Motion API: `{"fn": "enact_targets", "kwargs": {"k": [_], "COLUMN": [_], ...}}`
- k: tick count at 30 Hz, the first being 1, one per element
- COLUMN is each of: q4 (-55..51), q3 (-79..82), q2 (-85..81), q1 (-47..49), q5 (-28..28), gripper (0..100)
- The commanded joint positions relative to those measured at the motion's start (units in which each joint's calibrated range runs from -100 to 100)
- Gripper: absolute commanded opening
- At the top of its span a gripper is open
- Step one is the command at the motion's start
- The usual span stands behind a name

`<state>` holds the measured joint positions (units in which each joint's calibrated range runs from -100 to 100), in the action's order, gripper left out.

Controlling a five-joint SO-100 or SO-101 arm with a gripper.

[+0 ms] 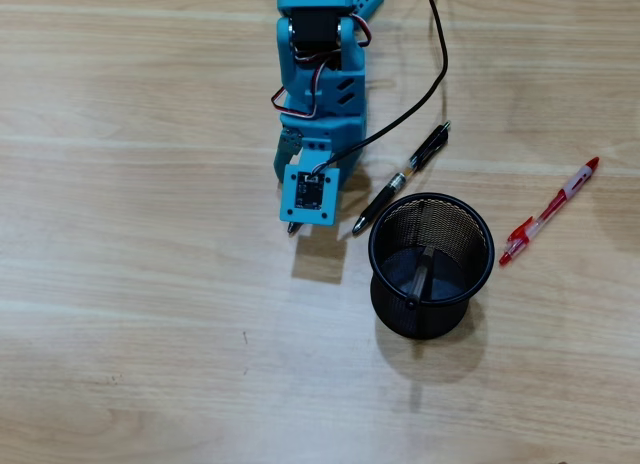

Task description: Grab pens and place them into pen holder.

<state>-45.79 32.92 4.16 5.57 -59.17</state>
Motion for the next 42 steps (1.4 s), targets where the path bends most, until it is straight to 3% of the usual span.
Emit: {"fn": "enact_targets", "kwargs": {"k": [1,11,21,35,42], "q4": [0.74,0.74,0.55,-2.36,0.28], "q3": [-1.97,-1.97,-2.06,-0.52,-2.87], "q2": [0.30,0.30,-1.83,-31.13,-38.52], "q1": [-0.41,-0.41,-1.23,-3.79,-0.59], "q5": [-0.20,-0.15,0.32,2.57,2.57], "gripper": [27,2,2,2,2]}}
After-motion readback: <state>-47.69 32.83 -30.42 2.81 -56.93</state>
